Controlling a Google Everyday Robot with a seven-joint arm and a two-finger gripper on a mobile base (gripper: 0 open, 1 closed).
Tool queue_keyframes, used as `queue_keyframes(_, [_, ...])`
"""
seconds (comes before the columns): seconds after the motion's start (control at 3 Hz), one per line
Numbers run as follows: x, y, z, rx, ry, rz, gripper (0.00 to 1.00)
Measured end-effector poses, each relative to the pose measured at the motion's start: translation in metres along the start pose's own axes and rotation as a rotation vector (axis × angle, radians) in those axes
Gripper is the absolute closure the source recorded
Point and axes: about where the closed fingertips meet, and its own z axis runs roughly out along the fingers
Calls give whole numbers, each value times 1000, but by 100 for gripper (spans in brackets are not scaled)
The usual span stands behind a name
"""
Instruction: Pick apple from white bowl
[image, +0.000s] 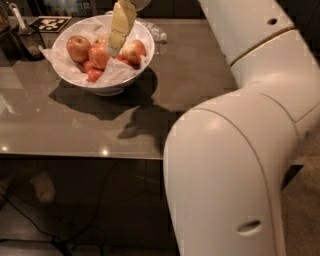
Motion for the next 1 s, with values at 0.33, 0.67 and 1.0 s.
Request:
queue_keyframes(0.33, [-36,-9,17,-12,-53,-54,0])
queue_keyframes(0.67, [-43,-18,17,19,-83,-48,0])
queue_keyframes(1.0, [-41,-26,34,13,-64,-14,0])
